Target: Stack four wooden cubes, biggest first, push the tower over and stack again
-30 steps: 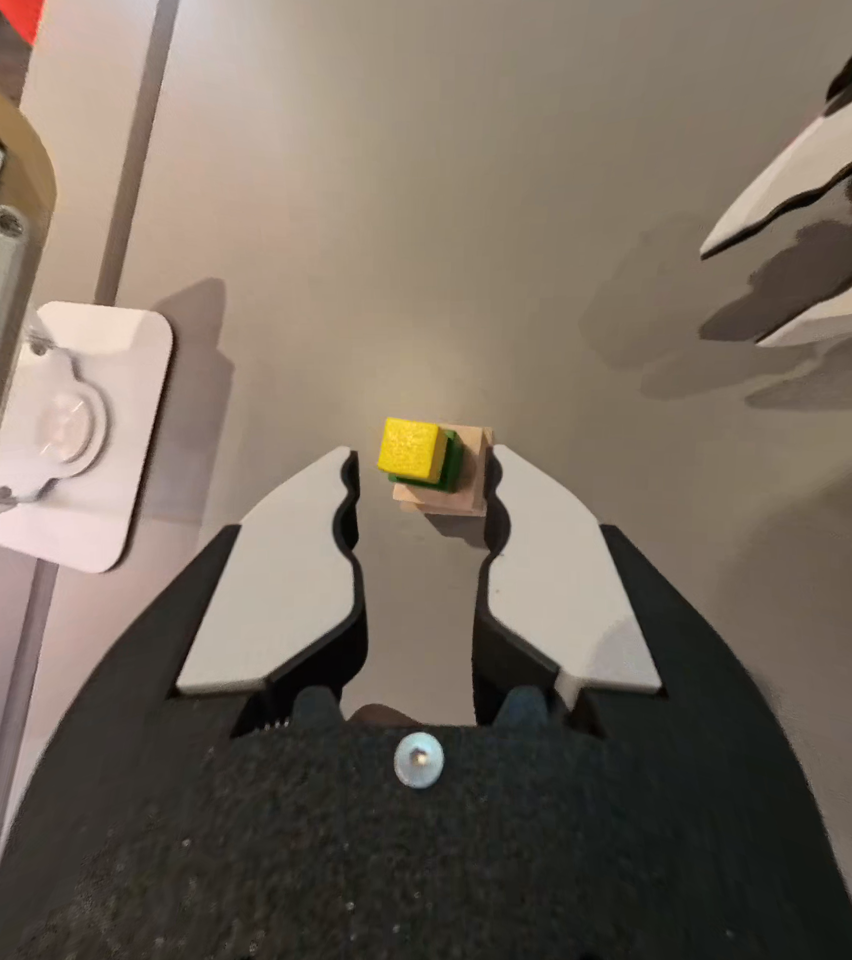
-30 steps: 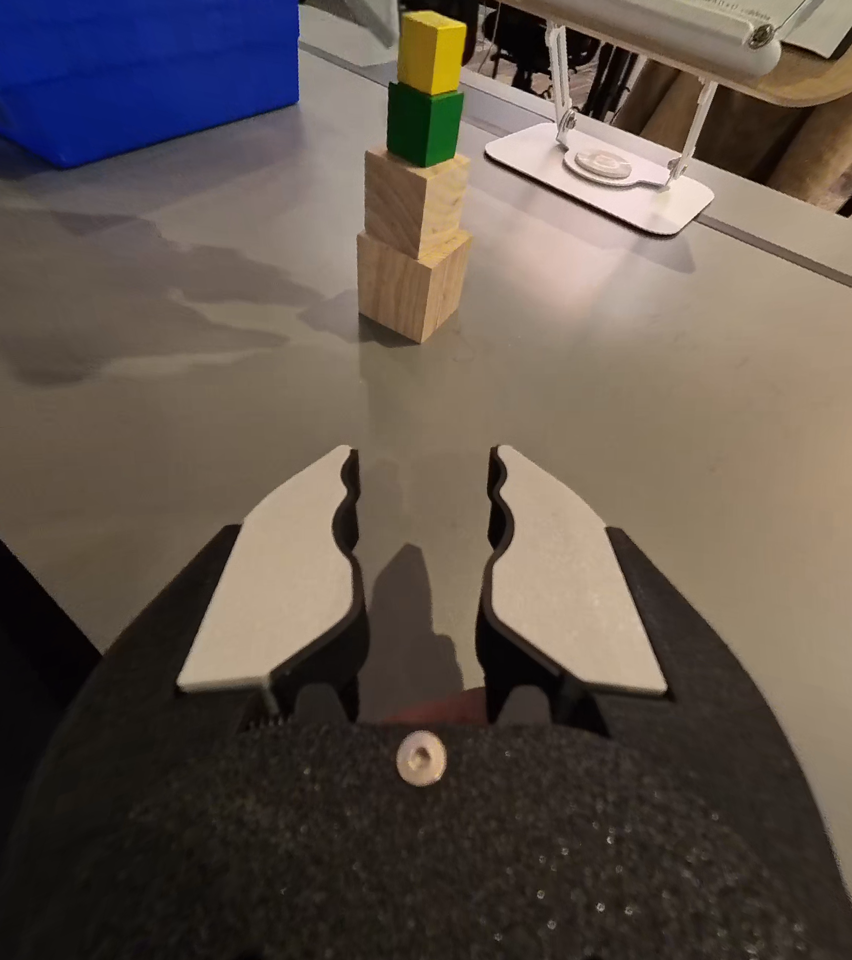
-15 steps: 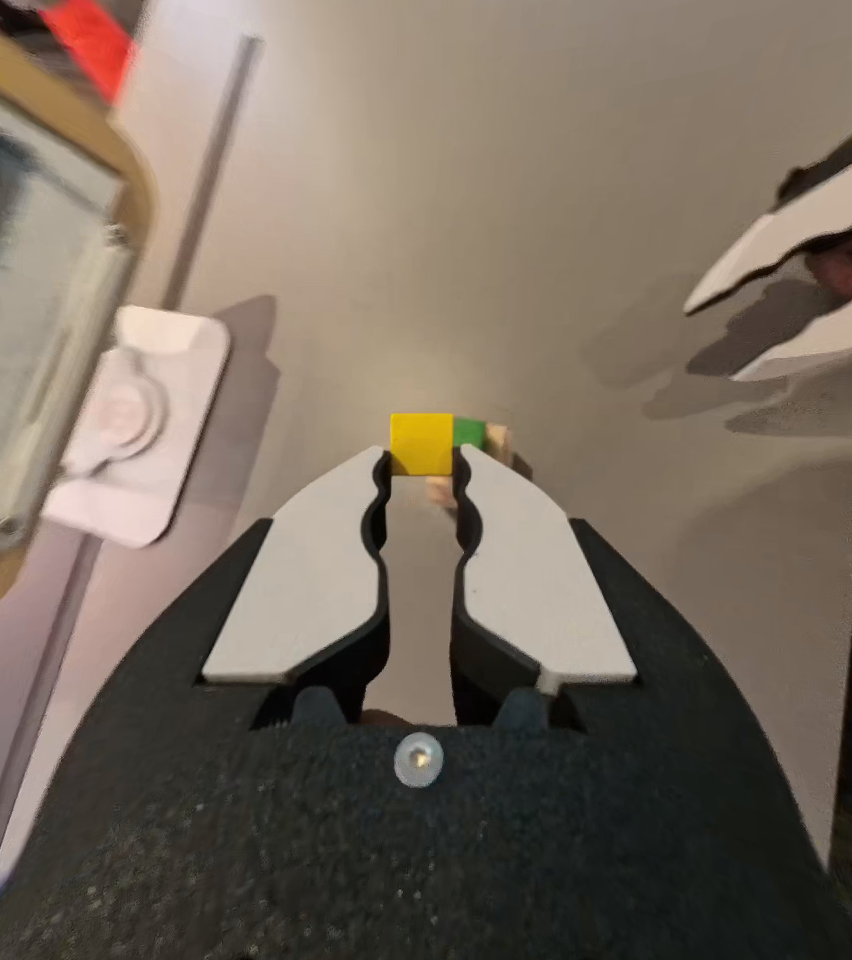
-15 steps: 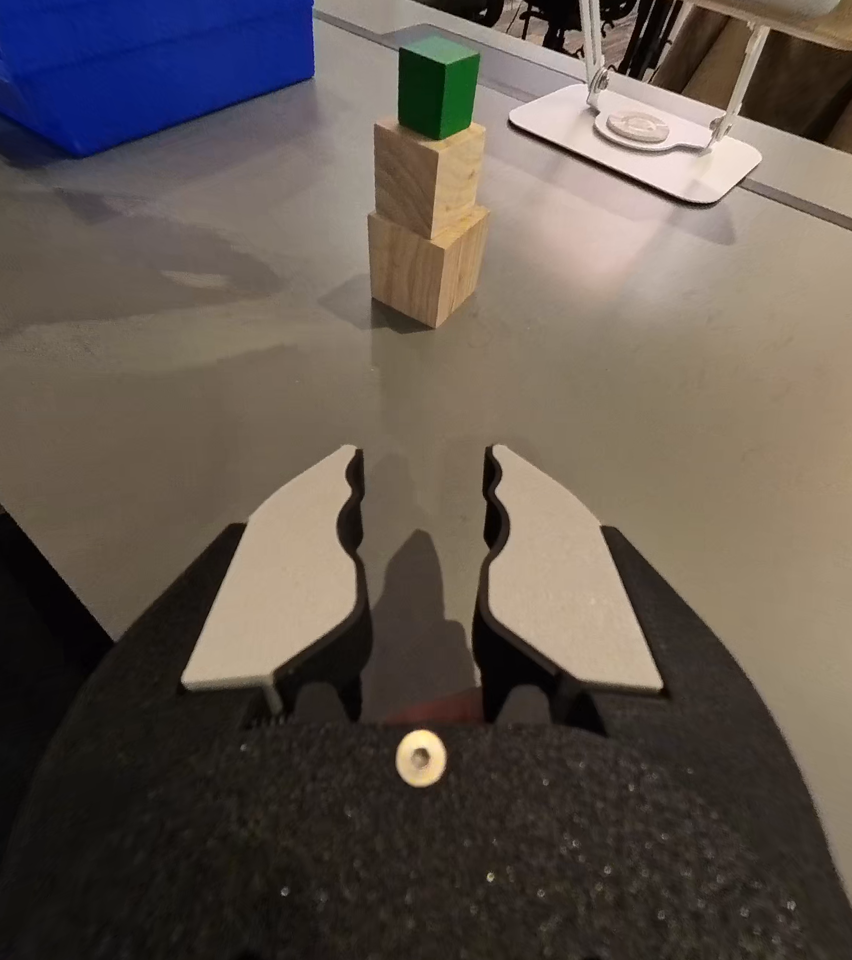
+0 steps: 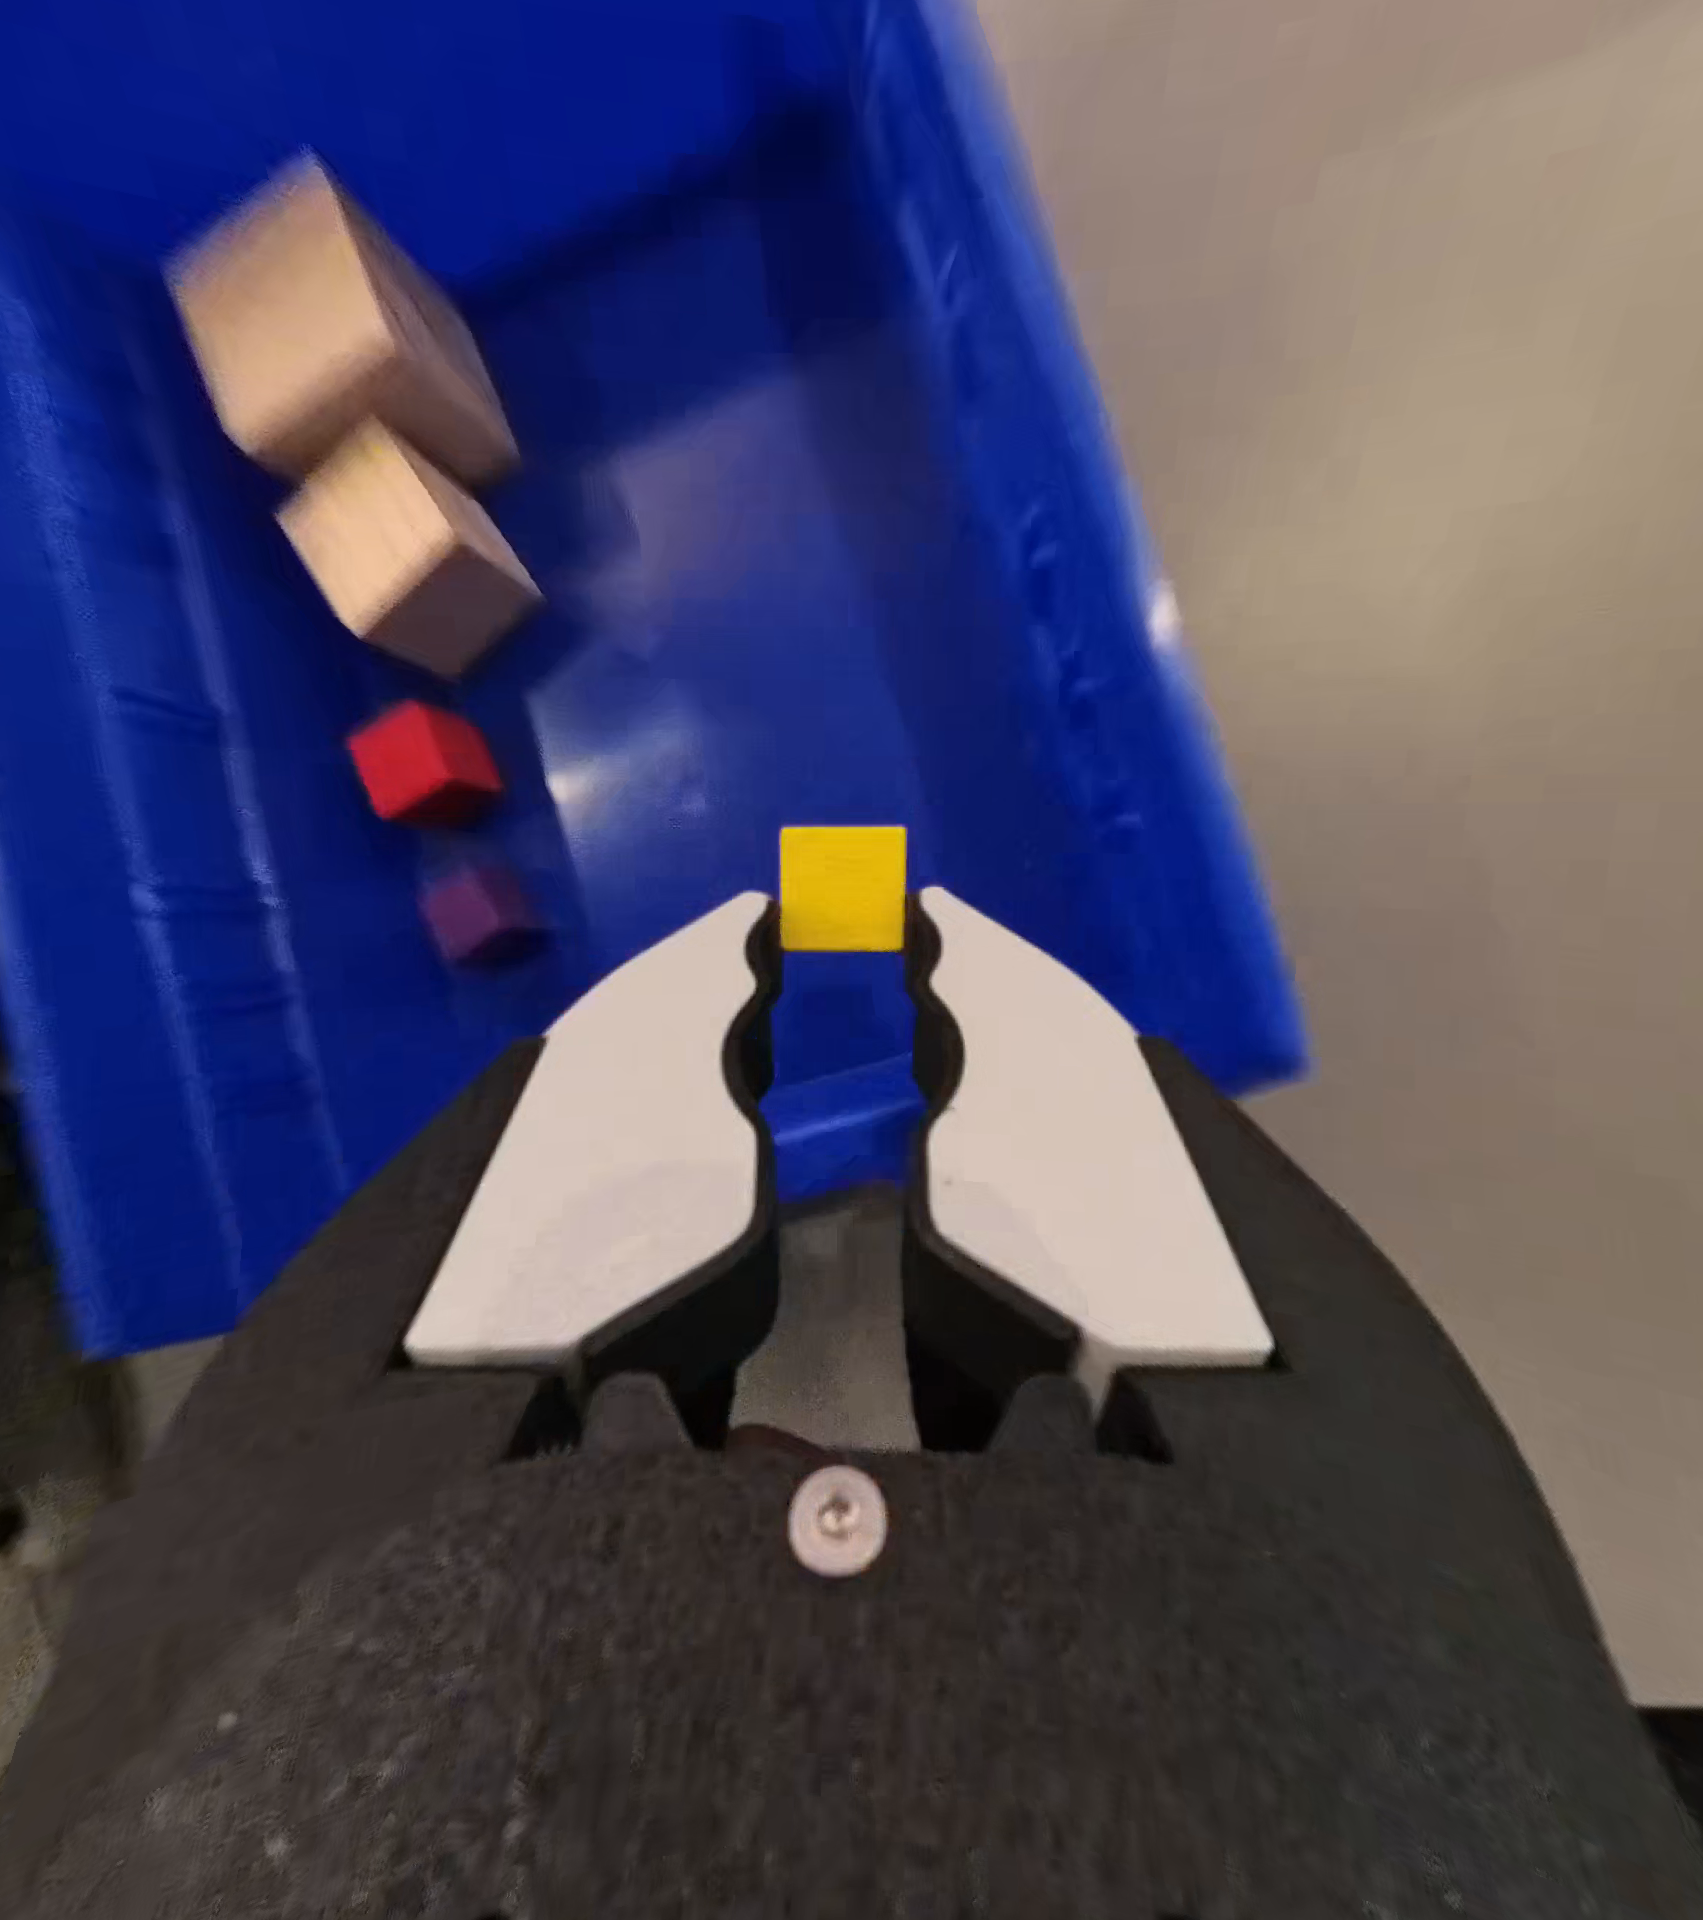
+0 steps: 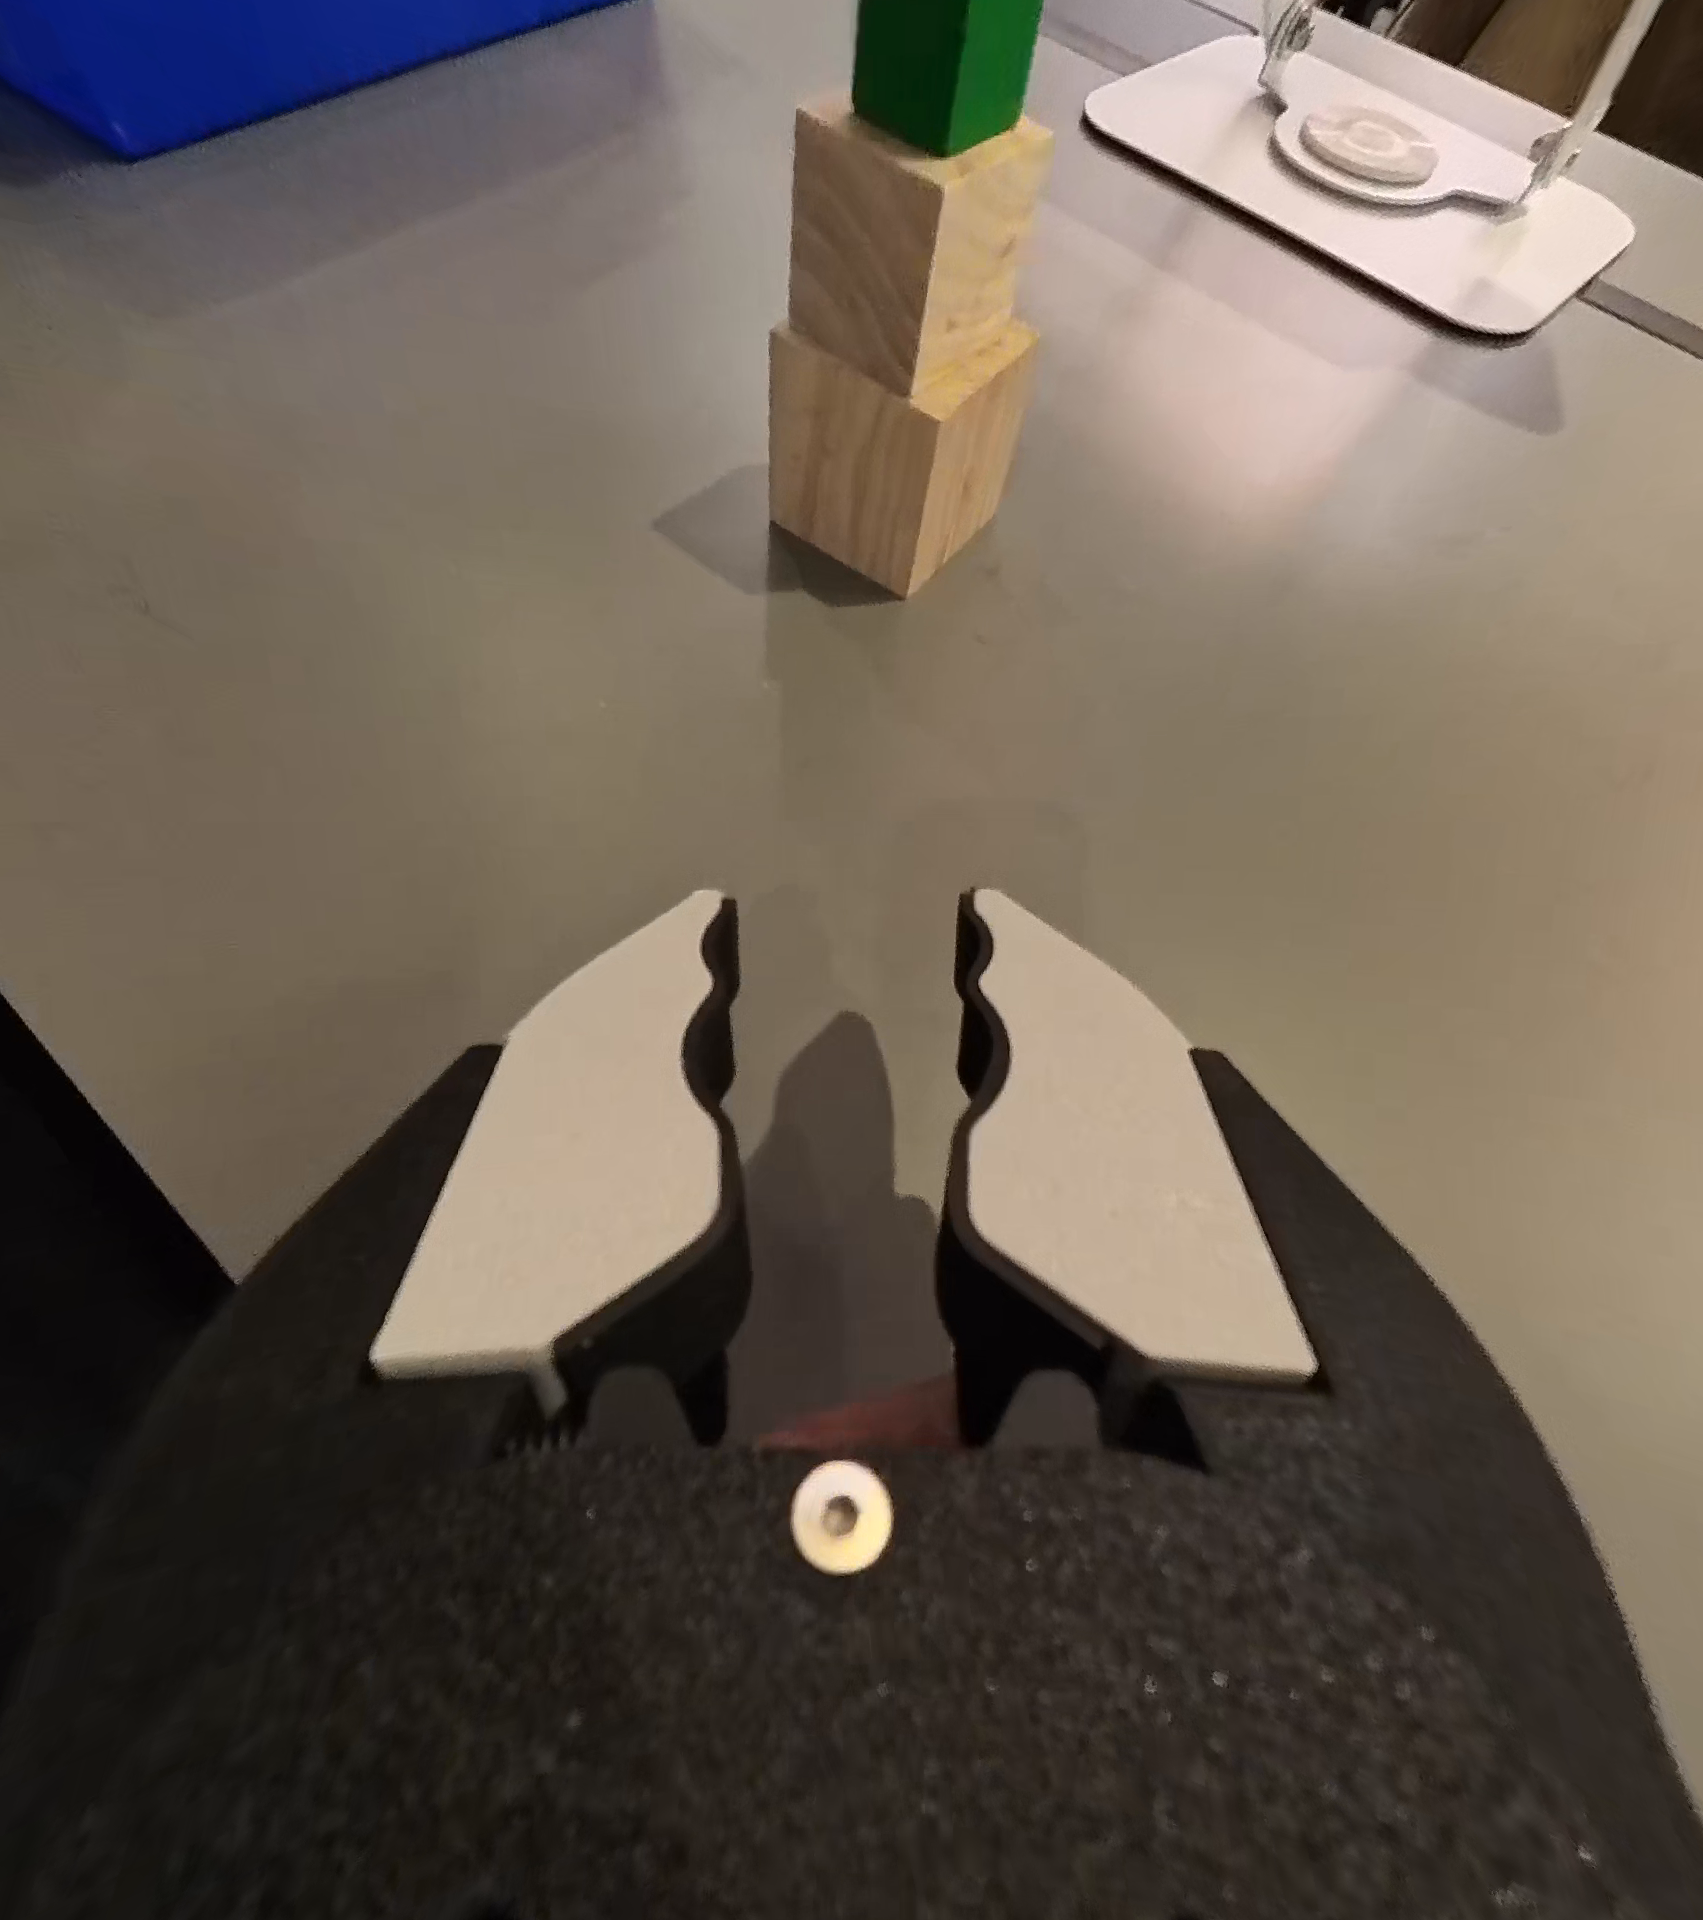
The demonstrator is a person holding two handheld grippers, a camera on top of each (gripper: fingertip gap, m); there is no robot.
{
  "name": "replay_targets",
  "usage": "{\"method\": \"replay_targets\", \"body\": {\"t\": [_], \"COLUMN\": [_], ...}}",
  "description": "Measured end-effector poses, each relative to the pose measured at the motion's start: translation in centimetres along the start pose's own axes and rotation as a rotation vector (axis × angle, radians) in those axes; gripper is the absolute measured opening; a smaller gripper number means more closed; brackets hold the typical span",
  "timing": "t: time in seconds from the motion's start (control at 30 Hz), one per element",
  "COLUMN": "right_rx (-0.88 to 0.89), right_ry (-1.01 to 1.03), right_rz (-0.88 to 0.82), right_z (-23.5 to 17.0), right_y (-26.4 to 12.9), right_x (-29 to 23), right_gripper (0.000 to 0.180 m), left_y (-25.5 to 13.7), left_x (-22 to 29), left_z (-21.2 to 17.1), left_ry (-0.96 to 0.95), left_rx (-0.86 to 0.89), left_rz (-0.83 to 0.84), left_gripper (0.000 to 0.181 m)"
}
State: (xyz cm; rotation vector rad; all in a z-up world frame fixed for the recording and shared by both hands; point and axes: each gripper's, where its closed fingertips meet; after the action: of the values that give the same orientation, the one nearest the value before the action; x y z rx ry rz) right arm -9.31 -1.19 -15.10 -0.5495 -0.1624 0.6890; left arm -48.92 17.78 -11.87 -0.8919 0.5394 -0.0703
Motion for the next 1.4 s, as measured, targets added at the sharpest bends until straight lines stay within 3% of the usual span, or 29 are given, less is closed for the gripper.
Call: {"method": "replay_targets", "body": {"t": [0.2,0.53,0.6,0.7,0.77,0.87,0.97,1.1,1.4], "right_rx": [-0.033,-0.04,-0.04,-0.041,-0.04,-0.034,-0.036,-0.04,-0.032], "right_ry": [-0.056,-0.065,-0.064,-0.061,-0.056,-0.048,-0.042,-0.05,-0.059], "right_rz": [-0.02,-0.013,-0.01,-0.007,-0.005,0.001,0.009,0.004,-0.006], "right_z": [-0.2,-0.3,-0.3,-0.3,-0.3,-0.3,-0.3,-0.4,-0.4], "right_y": [0.3,0.3,0.3,0.3,0.3,0.3,0.3,0.3,0.0], "right_x": [-0.4,-0.5,-0.6,-0.5,-0.5,-0.5,-0.5,-0.5,-0.5], "right_gripper": [0.039,0.038,0.038,0.038,0.038,0.038,0.038,0.038,0.037], "left_y": [5.8,6.9,6.0,2.2,-2.8,-11.7,-16.3,-14.2,-11.2], "left_x": [-0.6,0.6,0.7,-0.1,1.3,8.0,16.8,23.8,29.1], "left_z": [-1.1,-1.2,-0.8,1.7,5.0,9.1,9.8,11.8,14.1], "left_ry": [-0.163,-0.173,-0.19,-0.236,-0.219,0.082,0.546,0.89,1.025], "left_rx": [-0.239,-0.317,-0.299,-0.143,0.065,0.422,0.636,0.58,0.395], "left_rz": [-0.159,-0.241,-0.273,-0.286,-0.359,-0.473,-0.469,-0.381,-0.623], "left_gripper": [0.022,0.022,0.047,0.05,0.055,0.05,0.051,0.052,0.047]}}
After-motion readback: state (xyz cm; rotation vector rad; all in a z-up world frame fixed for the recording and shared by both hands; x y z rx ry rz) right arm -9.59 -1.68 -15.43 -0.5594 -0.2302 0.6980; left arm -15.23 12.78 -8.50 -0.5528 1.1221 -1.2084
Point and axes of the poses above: each gripper's, where its closed fingertips meet, y out along the fingers, z out of its top, x = y × z across the jaws, and after that the axes turned 14 degrees about z, right-handed
